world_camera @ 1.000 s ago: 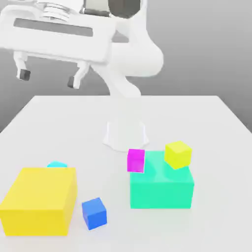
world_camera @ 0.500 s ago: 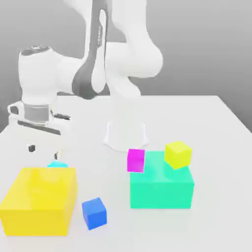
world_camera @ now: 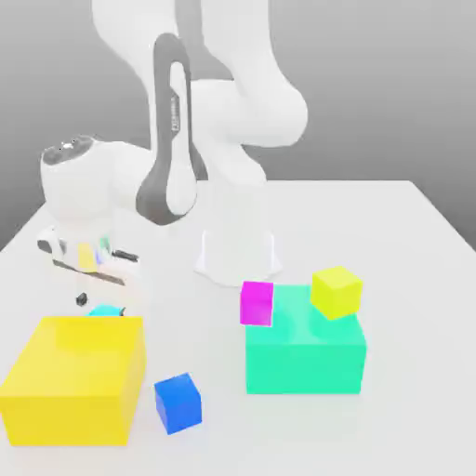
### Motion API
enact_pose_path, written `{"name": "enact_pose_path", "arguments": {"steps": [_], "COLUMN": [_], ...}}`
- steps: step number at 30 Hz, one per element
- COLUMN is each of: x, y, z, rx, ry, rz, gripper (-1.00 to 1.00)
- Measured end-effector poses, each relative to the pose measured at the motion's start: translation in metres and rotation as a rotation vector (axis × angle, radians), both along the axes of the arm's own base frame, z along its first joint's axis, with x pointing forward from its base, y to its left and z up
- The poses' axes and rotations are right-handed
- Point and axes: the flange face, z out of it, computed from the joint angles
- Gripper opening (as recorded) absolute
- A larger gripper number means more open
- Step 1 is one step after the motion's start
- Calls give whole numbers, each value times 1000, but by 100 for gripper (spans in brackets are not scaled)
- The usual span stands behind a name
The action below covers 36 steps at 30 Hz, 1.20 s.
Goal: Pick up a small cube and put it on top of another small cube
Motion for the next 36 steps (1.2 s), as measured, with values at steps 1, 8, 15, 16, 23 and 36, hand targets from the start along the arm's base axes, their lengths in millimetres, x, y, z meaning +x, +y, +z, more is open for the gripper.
{"name": "enact_pose_path", "arguments": {"steps": [1, 8, 15, 16, 23, 36], "x": [0, 0, -2, -2, -2, 0], "y": [0, 2, 4, 4, 4, 2], "z": [-2, -16, -24, -25, -26, -15], "rx": [1, 1, -9, -11, -14, 2], "ry": [1, -15, -70, -81, -97, -11], "rz": [1, 3, -3, -5, -8, 3], "gripper": [0, 0, 0, 0, -100, -100]}}
